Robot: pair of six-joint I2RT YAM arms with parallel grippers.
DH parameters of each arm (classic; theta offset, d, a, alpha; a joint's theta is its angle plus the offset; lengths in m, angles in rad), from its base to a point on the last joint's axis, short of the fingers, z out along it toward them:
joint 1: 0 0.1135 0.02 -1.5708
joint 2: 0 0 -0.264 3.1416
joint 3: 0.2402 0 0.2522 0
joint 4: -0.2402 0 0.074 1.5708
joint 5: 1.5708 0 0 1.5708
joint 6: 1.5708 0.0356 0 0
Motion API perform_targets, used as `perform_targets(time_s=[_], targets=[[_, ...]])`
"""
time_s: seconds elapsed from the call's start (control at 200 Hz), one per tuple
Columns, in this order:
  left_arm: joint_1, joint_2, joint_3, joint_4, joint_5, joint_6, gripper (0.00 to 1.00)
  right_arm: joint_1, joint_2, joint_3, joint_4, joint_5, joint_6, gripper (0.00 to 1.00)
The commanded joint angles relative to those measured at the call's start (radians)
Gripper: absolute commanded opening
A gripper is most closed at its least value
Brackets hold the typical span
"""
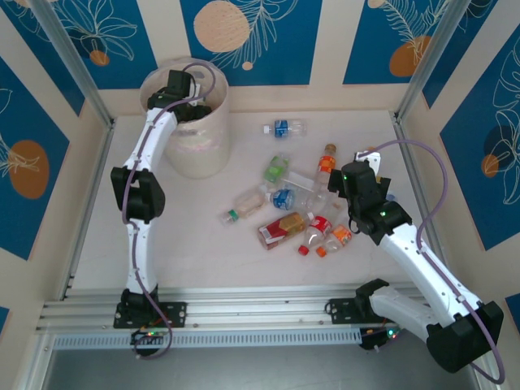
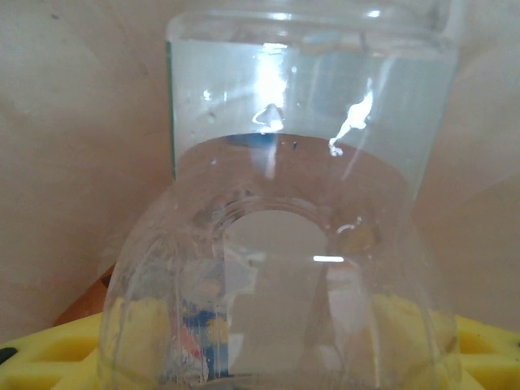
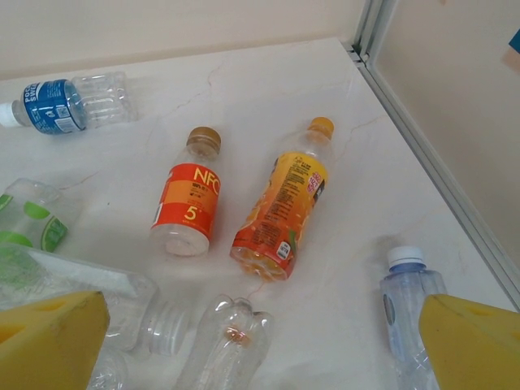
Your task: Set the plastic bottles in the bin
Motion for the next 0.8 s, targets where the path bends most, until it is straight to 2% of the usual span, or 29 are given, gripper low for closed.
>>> perform_targets(time_s=[0.0,0.06,0.235,0.41,0.625,0.795], targets=[[0.012,0.096,-0.029,0.007,0.004,0.012,0.68,0.006,-0.021,0.012,0.014,0.033,0.004,0.99],[0.011,0.088,-0.026,0.008,0.004,0.013,0.72,0.006,-0.023,0.01,0.015,0.035,0.005,0.99],[0.011,0.081,0.006,-0.008,0.001,0.009,0.74,0.006,-0.026,0.006,0.017,0.03,0.008,0.99],[0.011,0.057,0.04,-0.006,0.003,-0.001,0.83,0.006,-0.037,0.004,0.015,0.035,0.001,0.99],[0.012,0.035,0.152,-0.041,-0.015,-0.001,0.85,0.006,-0.06,-0.003,0.016,0.037,-0.005,0.99],[0.011,-0.027,0.159,-0.029,-0.03,0.001,0.85,0.006,-0.063,-0.001,0.013,0.034,-0.001,0.99]])
